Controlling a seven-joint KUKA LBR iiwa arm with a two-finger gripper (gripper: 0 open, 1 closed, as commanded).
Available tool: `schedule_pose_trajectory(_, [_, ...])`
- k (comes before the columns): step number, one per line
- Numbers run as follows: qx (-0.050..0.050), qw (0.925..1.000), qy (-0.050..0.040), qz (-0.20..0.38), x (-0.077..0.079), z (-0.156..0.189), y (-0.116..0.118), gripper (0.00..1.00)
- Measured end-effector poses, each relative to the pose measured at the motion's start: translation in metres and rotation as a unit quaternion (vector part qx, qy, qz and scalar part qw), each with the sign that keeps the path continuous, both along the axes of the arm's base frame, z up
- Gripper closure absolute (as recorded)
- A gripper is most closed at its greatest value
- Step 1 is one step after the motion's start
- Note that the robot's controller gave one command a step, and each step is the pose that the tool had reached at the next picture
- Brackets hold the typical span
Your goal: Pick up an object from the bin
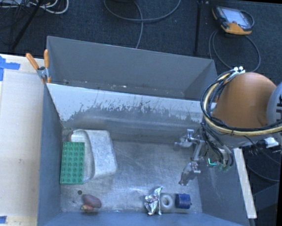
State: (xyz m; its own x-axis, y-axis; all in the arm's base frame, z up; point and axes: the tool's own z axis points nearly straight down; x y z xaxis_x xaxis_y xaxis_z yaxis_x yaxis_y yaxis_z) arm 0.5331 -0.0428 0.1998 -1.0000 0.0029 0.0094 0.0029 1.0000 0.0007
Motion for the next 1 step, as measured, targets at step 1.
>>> schedule_pose_trajectory(1, [0.001, 0.9957, -0.0012, 0.092, -0.0516, -0.1161, 0.0443, 0.0])
